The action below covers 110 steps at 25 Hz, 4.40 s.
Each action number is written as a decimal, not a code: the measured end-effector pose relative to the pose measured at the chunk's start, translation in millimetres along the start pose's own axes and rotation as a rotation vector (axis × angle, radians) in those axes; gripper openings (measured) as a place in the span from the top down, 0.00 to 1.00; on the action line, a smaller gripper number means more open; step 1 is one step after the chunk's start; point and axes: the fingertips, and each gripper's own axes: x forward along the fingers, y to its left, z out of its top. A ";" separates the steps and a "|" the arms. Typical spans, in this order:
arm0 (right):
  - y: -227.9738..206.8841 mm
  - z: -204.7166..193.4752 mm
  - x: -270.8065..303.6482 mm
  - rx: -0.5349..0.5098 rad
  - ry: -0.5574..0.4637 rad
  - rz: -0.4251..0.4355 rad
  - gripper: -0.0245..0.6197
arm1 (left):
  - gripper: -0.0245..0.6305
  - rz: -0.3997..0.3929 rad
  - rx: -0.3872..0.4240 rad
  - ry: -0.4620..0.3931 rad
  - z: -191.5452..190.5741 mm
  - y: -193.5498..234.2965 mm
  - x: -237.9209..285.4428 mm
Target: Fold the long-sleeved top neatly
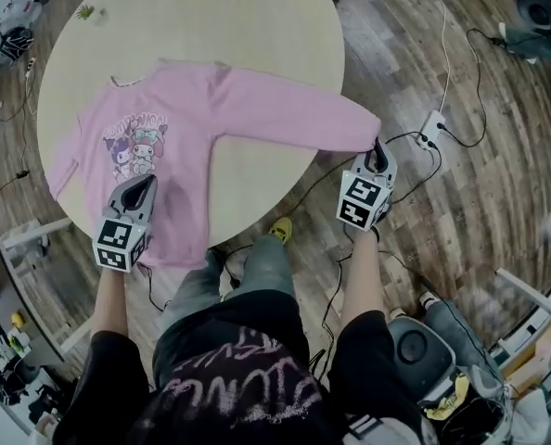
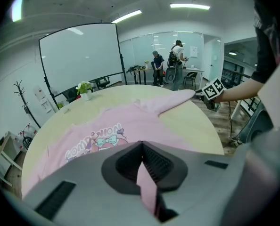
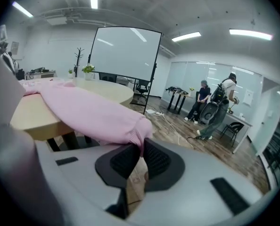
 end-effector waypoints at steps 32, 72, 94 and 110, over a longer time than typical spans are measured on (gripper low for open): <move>359.0 260.9 -194.1 -0.594 -0.476 0.269 0.91 | 0.94 0.080 -0.235 -0.188 -190.9 118.6 -179.5; 631.5 55.8 -271.8 -0.891 -0.189 0.937 0.77 | 0.94 0.245 -0.461 -0.085 -342.2 200.5 -201.6; 590.0 118.1 -221.0 -0.567 -0.066 0.554 0.81 | 0.61 0.198 -0.413 -0.133 -393.2 347.3 -61.3; 553.2 118.0 -235.1 -0.381 -0.025 0.490 0.83 | 0.92 0.458 -0.344 0.025 -409.8 417.3 -152.8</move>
